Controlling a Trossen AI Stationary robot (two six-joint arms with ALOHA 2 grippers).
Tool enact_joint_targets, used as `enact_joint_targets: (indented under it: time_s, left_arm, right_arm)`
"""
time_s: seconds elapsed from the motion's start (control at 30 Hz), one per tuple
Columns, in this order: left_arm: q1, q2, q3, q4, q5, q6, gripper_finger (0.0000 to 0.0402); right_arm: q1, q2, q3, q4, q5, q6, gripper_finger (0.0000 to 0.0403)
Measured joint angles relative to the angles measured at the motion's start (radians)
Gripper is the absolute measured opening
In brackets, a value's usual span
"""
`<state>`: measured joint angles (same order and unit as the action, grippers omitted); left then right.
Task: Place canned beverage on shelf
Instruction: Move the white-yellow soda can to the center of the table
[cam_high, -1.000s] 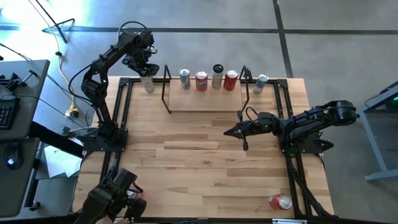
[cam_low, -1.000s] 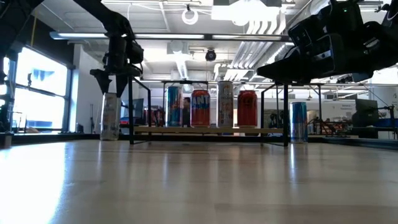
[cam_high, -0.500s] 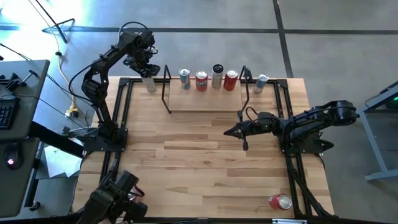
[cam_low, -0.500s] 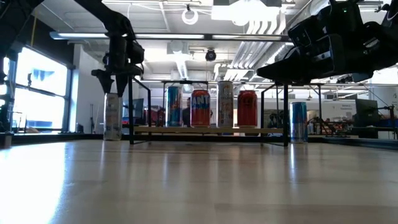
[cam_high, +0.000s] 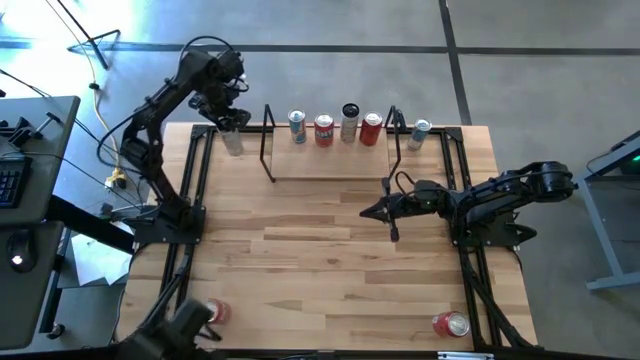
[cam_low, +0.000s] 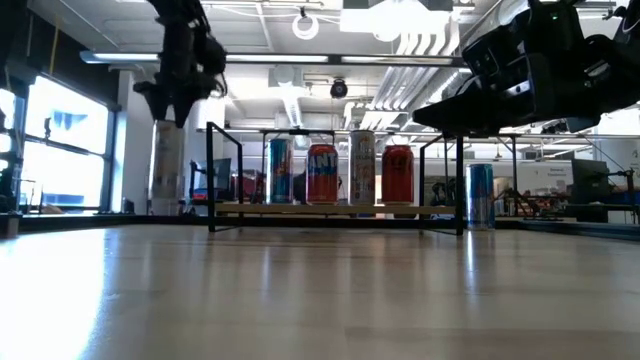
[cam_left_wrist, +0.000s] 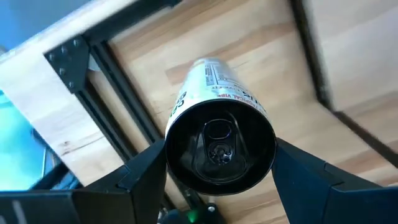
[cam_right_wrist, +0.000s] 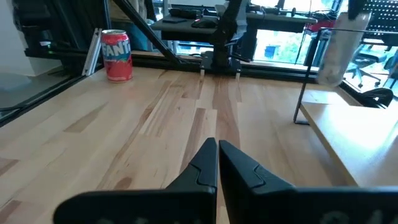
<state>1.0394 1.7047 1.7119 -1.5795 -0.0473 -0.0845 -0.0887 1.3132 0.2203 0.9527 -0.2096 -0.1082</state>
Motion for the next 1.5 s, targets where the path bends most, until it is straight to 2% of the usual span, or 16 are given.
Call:
enact_joint_targets:
  time_s: [0.3,0.63,0.87,1.1,1.23,1.5]
  left_arm:
    - [-0.194,-0.201,0.002,0.006,0.071,-0.161,0.0234]
    - [-0.459,-0.338,0.002,-0.006,0.042,-0.372,0.0234]
    - [-0.606,-0.362,0.002,0.011,0.072,-0.496,0.0233]
    - [-0.719,-0.358,0.002,0.013,0.005,-0.572,0.0233]
    - [-0.769,-0.365,0.002,0.007,-0.012,-0.600,0.0233]
    - [-0.902,-0.364,0.003,0.010,0.021,-0.691,0.0233]
  right_arm:
    - [0.000,0.000,0.000,0.000,0.035,0.004,0.0000]
    - [0.000,0.000,0.000,-0.007,0.035,0.017,0.0000]
    - [0.004,0.000,0.000,-0.022,0.033,0.040,0.0000]
    - [0.007,0.000,0.024,-0.028,0.032,0.035,0.0000]
    - [0.020,0.000,0.063,-0.094,0.031,0.037,0.0000]
    - [0.071,0.000,0.158,-0.244,0.034,-0.003,0.0000]
